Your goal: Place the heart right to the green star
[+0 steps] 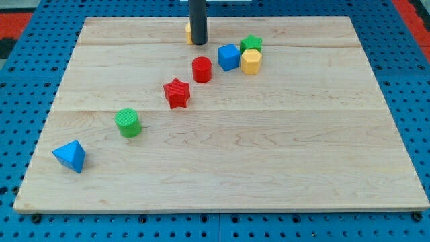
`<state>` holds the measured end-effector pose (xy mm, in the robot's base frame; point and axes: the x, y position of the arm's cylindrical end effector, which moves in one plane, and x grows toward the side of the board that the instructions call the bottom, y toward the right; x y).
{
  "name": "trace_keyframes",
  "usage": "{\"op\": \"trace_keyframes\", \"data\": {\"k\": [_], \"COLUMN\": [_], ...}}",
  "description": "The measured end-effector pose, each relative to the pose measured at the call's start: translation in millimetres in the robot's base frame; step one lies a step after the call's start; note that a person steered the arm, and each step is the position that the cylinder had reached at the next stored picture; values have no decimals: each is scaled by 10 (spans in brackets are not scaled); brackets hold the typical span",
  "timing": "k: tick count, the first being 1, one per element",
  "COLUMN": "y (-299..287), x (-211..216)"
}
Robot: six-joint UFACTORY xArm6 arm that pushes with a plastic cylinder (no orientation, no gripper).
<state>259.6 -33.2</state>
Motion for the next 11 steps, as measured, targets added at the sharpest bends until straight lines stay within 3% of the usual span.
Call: {"op": "trace_keyframes", "data": {"k": [6,7,8,9,10,11], "y": [548,93,-368,-80,-864,-1826], "x": [-205,-115,-347,-153,417,19]}}
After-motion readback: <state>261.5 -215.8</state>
